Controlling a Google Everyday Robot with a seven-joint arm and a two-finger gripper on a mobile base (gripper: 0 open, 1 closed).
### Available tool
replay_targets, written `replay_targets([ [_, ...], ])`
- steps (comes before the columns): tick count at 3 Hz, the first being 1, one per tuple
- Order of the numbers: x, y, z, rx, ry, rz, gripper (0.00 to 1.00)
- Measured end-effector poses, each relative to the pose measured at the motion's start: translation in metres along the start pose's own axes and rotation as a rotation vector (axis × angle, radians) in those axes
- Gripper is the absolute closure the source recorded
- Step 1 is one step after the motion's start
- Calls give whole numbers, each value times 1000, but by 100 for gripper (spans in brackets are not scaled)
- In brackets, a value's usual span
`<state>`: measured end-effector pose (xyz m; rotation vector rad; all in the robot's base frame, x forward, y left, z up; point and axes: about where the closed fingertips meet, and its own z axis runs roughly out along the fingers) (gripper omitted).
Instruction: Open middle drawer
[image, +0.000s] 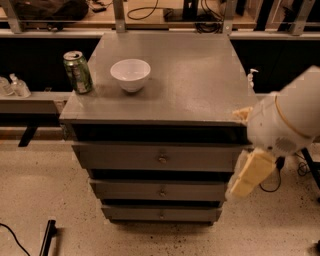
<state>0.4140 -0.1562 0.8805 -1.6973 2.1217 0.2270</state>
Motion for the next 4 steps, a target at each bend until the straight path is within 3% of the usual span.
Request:
replay_targets([
  [1, 4, 21, 21, -8, -76, 61, 0],
  [2, 4, 21, 21, -8, -76, 61, 0],
  [3, 22, 17, 48, 23, -48, 57, 0],
  [4, 72, 35, 117, 7, -68, 76, 0],
])
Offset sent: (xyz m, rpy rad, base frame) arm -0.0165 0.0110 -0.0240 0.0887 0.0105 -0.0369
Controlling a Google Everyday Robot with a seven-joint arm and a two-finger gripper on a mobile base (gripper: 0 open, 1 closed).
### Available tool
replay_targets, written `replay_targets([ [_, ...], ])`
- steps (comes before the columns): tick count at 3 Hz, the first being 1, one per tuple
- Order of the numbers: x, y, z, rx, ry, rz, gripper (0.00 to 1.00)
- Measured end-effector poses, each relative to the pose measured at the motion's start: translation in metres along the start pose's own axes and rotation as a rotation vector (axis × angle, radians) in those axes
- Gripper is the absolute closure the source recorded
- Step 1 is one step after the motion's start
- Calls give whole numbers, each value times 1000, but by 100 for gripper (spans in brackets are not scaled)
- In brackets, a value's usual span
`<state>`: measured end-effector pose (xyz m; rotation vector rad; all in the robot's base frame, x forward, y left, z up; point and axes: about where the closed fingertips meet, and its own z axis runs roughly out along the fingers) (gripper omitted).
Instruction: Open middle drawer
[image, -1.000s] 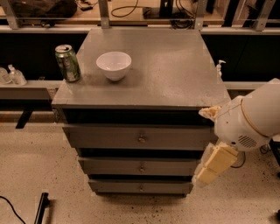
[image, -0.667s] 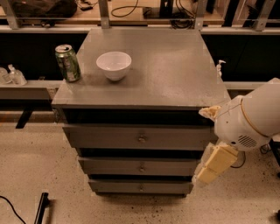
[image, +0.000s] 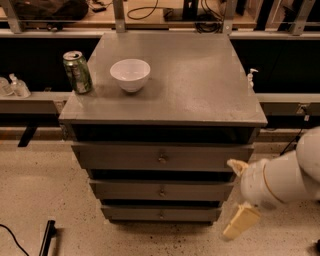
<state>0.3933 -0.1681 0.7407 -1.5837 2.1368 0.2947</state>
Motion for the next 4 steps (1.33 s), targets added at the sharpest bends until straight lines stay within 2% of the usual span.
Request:
replay_targets([
  [1, 59, 2, 49, 23, -120, 47, 0],
  [2, 78, 8, 69, -1, -148, 17, 0],
  [3, 77, 7, 73, -5, -137, 15, 0],
  [4, 78, -4, 113, -33, -120, -11, 0],
])
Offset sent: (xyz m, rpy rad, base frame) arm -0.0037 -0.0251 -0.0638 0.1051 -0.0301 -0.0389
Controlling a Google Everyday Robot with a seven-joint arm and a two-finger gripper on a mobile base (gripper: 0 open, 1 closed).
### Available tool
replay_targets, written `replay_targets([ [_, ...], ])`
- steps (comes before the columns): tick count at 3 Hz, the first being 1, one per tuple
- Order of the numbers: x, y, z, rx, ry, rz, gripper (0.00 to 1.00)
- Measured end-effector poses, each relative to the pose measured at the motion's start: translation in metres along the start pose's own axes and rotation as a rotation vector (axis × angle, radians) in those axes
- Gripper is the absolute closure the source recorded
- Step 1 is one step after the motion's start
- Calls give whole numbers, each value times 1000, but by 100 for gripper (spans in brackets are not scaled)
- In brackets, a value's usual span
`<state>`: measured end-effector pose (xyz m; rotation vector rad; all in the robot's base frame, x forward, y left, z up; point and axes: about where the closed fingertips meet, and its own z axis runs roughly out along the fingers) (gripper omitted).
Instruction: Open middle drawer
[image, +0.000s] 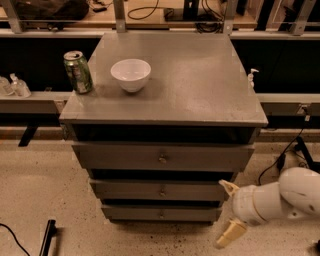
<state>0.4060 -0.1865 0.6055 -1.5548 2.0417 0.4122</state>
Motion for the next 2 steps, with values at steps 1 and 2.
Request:
replay_targets([
  [1, 2, -13, 57, -14, -5, -75, 0],
  [2, 7, -32, 93, 8, 3, -123, 0],
])
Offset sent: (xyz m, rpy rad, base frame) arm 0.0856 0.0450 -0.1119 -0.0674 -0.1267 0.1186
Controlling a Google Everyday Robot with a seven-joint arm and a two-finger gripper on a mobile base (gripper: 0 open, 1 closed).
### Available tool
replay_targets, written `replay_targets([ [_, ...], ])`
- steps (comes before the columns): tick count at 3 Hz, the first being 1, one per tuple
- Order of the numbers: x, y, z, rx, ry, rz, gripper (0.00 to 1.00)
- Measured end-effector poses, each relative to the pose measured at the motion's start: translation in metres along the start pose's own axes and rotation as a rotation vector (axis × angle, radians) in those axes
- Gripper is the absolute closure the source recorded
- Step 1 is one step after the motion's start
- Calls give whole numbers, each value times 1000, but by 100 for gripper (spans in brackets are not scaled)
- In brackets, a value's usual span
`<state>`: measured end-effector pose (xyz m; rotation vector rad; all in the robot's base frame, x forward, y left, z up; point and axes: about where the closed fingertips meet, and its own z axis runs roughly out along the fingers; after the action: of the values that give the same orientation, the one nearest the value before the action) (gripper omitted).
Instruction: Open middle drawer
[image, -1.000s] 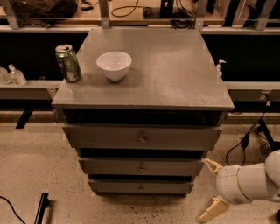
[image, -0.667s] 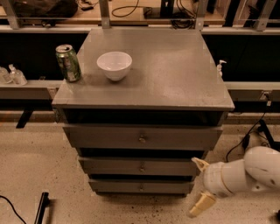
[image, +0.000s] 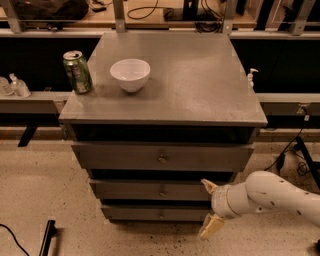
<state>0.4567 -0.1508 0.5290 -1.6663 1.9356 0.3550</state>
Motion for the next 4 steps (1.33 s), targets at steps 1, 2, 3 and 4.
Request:
replay_targets([
  [1, 14, -15, 23, -1, 17, -8, 0],
  [2, 27, -33, 56, -31, 25, -15, 0],
  [3, 33, -46, 77, -48, 33, -20, 0],
  [4, 39, -64, 89, -43, 53, -18, 0],
])
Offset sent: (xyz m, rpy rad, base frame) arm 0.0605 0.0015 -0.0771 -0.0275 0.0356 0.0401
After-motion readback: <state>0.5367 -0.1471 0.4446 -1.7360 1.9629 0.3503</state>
